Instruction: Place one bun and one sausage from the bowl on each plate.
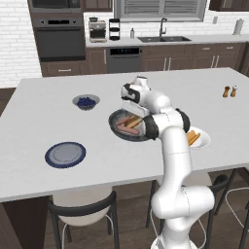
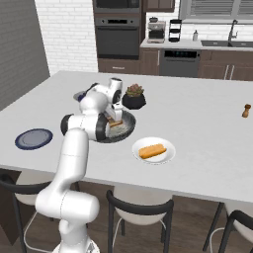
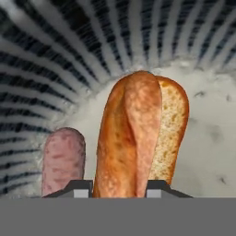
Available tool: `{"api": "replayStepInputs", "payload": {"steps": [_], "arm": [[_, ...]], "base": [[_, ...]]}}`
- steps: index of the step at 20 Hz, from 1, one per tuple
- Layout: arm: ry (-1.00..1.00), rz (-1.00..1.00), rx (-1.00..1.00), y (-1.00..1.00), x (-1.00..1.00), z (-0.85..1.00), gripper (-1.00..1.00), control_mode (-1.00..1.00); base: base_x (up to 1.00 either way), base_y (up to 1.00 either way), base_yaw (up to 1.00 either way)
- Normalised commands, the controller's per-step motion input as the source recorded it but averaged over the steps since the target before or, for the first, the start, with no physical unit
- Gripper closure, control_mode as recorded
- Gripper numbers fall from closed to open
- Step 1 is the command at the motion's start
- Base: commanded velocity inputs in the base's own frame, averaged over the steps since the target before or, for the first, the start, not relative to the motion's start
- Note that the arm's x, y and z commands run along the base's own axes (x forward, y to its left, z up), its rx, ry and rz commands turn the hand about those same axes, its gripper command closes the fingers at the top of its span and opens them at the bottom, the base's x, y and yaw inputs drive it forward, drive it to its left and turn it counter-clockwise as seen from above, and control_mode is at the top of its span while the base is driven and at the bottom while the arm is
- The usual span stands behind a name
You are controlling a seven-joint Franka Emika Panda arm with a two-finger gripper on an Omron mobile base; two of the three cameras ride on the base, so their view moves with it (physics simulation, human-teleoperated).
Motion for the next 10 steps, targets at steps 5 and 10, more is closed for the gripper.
{"api": "replayStepInputs", "payload": {"steps": [5, 10], "arm": [[-0.13, 0.00, 0.09, 0.00, -0.43, 0.08, 1.00, -1.00], [-0.31, 0.00, 0.07, 0.15, -0.88, 0.45, 1.00, -1.00]], "base": [[0.00, 0.00, 0.00], [0.00, 0.00, 0.00]]}}
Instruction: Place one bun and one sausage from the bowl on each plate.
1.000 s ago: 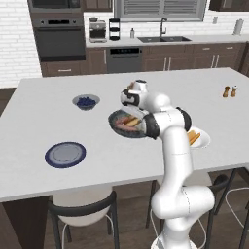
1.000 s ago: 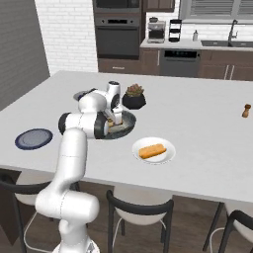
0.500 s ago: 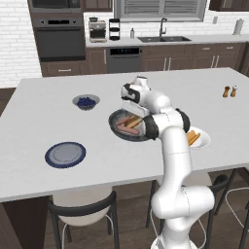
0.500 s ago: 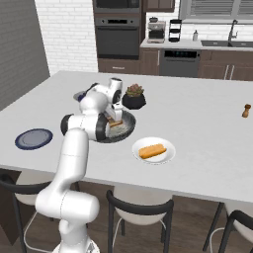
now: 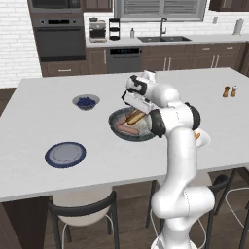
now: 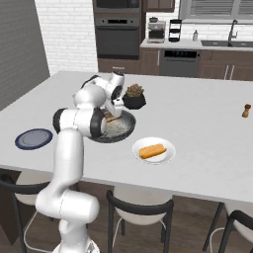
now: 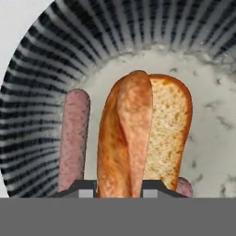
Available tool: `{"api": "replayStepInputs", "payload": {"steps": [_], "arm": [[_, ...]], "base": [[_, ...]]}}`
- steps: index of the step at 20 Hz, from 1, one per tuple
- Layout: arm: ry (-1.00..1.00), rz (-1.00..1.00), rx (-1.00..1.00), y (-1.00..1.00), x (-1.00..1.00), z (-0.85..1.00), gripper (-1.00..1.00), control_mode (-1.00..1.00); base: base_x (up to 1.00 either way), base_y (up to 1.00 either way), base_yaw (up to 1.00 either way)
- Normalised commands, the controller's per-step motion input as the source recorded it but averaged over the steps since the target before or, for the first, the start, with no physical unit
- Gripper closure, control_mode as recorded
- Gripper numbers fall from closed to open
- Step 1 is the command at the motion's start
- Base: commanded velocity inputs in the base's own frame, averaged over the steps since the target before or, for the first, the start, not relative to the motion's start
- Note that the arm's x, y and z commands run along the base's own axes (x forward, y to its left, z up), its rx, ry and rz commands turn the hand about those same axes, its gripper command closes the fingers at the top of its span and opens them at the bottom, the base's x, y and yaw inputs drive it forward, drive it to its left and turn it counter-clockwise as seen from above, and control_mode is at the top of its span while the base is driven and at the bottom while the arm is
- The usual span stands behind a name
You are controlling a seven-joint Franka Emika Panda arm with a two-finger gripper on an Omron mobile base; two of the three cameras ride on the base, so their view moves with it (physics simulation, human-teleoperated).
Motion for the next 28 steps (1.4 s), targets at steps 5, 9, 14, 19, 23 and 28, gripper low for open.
{"api": "replayStepInputs", "payload": {"steps": [5, 9, 14, 19, 23, 28], "arm": [[-0.39, 0.00, 0.03, 0.51, -0.99, 0.27, 1.00, -1.00], [-0.35, 0.00, 0.01, 0.65, -0.89, 0.35, 1.00, -1.00], [-0.28, 0.03, -0.01, 0.94, -0.40, 0.51, 1.00, -1.00], [-0.01, 0.07, -0.14, 1.00, -0.07, 0.38, 1.00, -1.00], [0.15, 0.03, -0.16, 1.00, 0.00, 0.12, 1.00, -1.00], [0.15, 0.04, -0.12, 0.56, 0.00, -0.28, 1.00, -1.00]], "base": [[0.00, 0.00, 0.00], [0.00, 0.00, 0.00], [0.00, 0.00, 0.00], [0.00, 0.00, 0.00], [0.00, 0.00, 0.00], [0.00, 0.00, 0.00]]}}
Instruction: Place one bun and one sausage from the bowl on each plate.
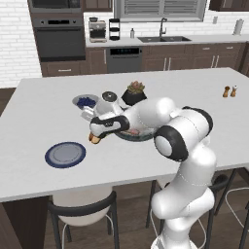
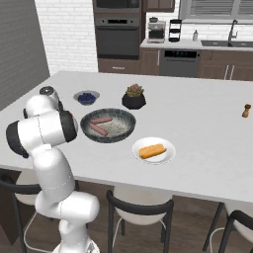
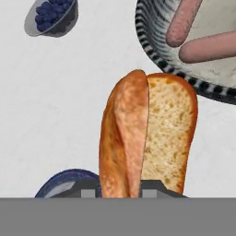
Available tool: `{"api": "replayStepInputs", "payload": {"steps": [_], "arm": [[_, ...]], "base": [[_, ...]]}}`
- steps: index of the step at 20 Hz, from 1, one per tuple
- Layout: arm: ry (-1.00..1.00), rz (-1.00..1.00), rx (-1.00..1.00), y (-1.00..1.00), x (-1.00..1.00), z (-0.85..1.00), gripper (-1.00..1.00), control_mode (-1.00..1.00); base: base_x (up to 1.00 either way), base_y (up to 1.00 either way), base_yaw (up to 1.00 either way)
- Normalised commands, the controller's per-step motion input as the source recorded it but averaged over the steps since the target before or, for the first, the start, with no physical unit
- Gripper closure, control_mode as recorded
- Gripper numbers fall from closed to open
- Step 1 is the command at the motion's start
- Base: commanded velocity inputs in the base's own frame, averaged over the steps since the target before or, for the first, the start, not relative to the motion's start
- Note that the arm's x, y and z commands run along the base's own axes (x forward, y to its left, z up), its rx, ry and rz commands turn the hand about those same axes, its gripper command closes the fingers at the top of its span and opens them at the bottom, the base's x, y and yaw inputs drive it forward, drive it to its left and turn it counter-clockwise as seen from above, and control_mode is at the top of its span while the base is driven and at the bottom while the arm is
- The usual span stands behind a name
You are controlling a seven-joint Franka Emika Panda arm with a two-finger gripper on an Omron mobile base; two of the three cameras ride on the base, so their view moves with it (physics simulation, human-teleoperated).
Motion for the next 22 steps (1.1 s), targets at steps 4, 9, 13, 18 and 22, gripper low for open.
{"api": "replayStepInputs", "payload": {"steps": [4, 9, 13, 18, 22], "arm": [[0.19, 0.01, -0.13, 0.57, 0.00, -0.01, 1.00, -1.00], [0.09, 0.02, -0.10, 0.39, 0.00, -0.24, 1.00, -1.00], [0.03, 0.02, -0.06, 0.45, 0.00, -0.34, 1.00, -1.00], [0.02, 0.01, -0.01, 0.56, 0.00, -0.29, 1.00, -1.00], [0.02, 0.00, -0.02, 0.47, 0.00, -0.31, 1.00, -1.00]], "base": [[0.00, 0.00, 0.00], [0.00, 0.00, 0.00], [0.00, 0.00, 0.00], [0.00, 0.00, 0.00], [0.00, 0.00, 0.00]]}}
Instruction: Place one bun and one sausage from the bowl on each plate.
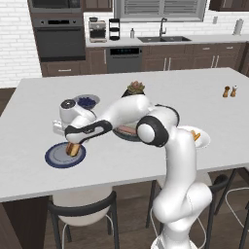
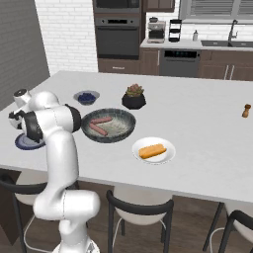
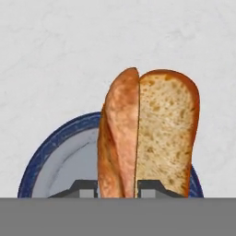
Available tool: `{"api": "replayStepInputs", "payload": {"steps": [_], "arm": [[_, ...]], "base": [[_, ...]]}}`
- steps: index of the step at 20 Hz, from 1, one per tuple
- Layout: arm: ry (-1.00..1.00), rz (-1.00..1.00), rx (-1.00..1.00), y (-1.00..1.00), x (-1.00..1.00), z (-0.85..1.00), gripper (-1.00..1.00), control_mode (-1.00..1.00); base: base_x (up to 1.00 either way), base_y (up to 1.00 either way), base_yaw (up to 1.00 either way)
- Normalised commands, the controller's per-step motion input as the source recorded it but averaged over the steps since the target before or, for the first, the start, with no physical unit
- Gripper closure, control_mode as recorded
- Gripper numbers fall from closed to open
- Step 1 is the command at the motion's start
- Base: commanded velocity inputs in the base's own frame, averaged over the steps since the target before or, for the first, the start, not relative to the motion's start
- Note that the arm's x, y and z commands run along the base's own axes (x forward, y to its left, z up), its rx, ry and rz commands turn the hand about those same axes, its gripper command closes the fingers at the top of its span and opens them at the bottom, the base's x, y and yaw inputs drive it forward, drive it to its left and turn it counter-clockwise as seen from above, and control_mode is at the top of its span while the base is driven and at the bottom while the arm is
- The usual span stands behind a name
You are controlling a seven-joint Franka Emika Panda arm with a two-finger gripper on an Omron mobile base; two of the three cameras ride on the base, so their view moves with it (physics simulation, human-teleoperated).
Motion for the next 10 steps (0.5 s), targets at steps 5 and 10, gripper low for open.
{"api": "replayStepInputs", "payload": {"steps": [5, 10], "arm": [[0.05, 0.00, -0.04, 0.39, 0.00, -0.33, 1.00, -1.00], [0.07, 0.00, -0.02, 0.16, -0.05, -0.13, 1.00, -1.00]], "base": [[0.00, 0.00, 0.00], [0.00, 0.00, 0.00]]}}
